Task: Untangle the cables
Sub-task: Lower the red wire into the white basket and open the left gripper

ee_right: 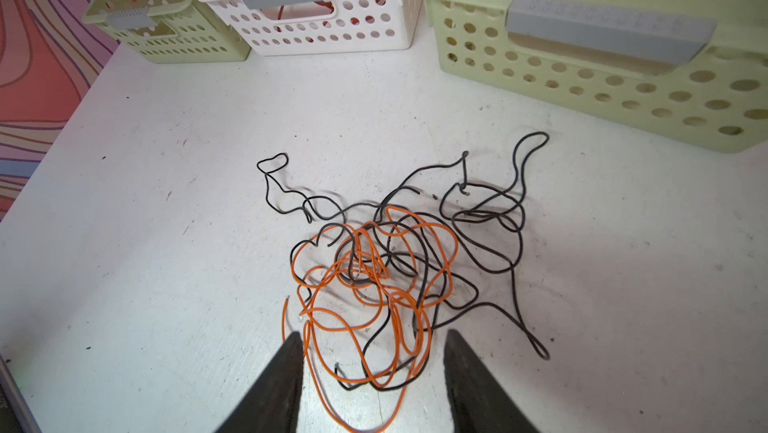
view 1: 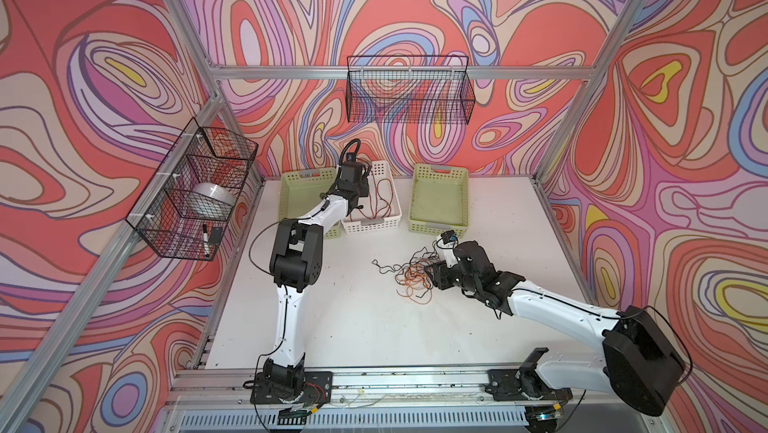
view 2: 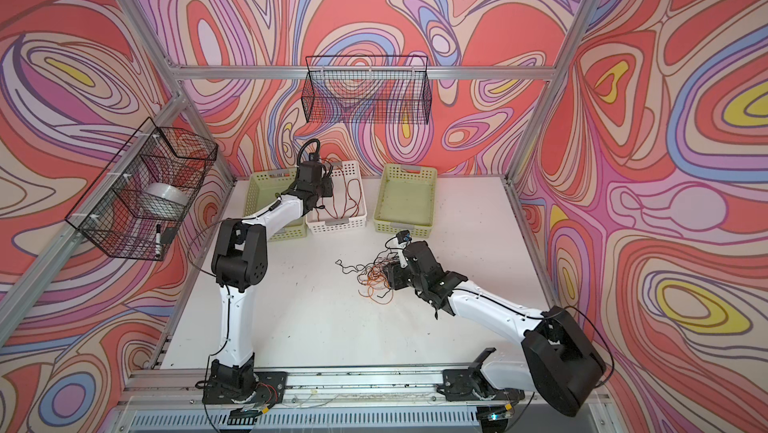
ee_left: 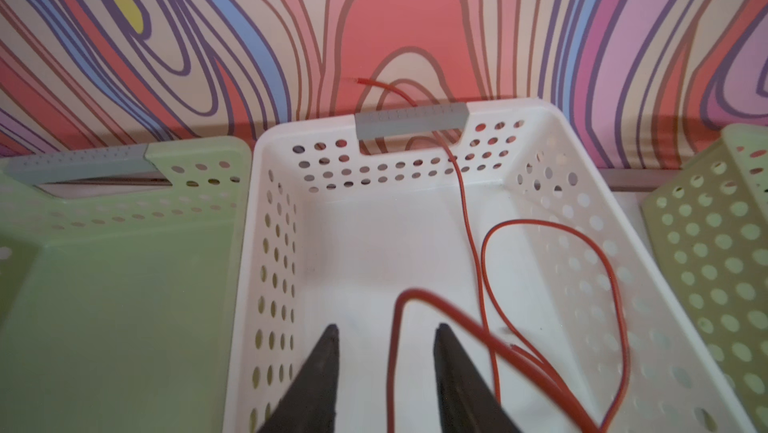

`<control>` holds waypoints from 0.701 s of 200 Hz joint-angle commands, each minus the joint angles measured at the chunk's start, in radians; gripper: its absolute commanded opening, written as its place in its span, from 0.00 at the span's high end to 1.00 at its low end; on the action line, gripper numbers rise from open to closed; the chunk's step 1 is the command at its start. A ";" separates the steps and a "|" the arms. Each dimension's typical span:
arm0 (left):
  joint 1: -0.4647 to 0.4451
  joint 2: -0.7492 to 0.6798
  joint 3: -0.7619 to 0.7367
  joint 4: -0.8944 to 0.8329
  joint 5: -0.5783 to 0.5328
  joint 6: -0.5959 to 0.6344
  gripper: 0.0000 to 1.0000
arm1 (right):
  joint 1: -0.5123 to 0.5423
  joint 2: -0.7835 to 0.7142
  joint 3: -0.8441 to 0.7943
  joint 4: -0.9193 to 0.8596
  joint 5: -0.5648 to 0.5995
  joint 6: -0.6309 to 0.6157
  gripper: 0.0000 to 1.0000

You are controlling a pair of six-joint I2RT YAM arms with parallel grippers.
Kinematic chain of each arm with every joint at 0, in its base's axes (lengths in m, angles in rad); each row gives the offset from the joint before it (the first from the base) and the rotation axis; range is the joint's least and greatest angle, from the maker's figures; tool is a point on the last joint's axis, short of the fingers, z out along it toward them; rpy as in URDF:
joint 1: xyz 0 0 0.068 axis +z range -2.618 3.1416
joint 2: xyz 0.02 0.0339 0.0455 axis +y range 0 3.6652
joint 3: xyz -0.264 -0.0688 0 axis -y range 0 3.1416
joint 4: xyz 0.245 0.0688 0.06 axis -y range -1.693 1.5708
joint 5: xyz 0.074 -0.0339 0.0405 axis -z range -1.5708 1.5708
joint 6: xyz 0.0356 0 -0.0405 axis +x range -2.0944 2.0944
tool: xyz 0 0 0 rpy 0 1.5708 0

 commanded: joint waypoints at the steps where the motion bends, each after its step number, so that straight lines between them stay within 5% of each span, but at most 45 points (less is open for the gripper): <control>1: 0.006 -0.009 0.029 -0.132 0.015 -0.023 0.35 | 0.004 0.021 0.026 -0.021 0.020 -0.013 0.44; 16: 0.007 -0.019 0.041 -0.167 0.027 -0.009 0.24 | 0.004 0.031 0.033 -0.024 0.021 -0.016 0.44; 37: 0.007 -0.019 0.090 -0.264 0.045 0.008 0.20 | 0.004 0.039 0.044 -0.023 0.021 -0.026 0.44; 117: 0.006 0.012 0.278 -0.615 0.055 0.079 0.33 | 0.004 0.146 0.185 0.006 -0.064 -0.091 0.45; 140: 0.006 -0.039 0.240 -0.591 0.064 0.083 0.33 | 0.004 0.188 0.231 0.005 -0.073 -0.074 0.45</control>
